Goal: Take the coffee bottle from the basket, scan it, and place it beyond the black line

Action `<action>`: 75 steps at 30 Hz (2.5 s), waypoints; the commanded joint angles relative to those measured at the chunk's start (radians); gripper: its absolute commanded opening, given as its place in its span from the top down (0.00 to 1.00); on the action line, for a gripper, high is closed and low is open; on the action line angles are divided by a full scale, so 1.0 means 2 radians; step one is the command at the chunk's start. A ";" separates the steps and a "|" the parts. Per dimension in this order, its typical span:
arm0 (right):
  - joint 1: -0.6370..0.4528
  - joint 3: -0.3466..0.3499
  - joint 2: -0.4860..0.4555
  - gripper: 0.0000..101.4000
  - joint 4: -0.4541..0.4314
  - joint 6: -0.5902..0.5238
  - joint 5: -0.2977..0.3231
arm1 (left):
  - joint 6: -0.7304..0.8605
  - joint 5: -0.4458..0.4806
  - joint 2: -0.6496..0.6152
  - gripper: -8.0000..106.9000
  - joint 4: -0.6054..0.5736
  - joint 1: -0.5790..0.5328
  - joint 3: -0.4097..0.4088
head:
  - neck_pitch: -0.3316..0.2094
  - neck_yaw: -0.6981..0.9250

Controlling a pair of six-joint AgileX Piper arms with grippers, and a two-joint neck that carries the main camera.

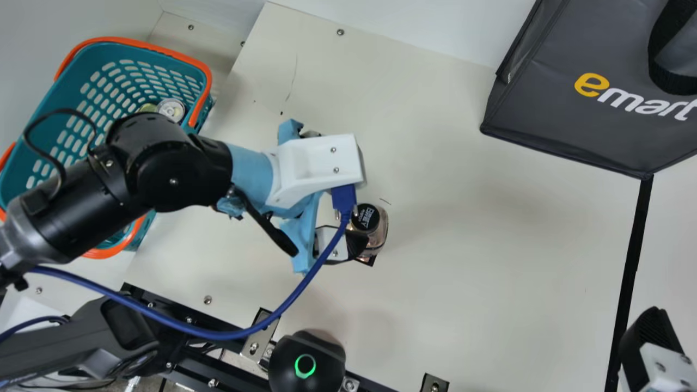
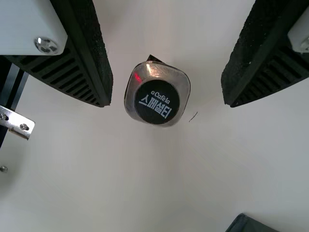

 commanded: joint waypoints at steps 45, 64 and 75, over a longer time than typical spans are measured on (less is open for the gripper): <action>0.000 0.000 0.000 0.10 0.000 0.000 0.000 | -0.281 -0.091 0.050 0.15 0.182 -0.088 0.029 | -0.013 0.001; 0.000 0.000 0.000 0.10 0.000 0.000 0.000 | -0.302 -0.075 0.052 0.84 0.167 -0.102 0.013 | -0.013 0.001; 0.000 0.000 0.000 0.10 0.000 0.000 0.000 | -0.220 -0.080 0.036 0.84 0.115 -0.105 0.005 | -0.013 0.001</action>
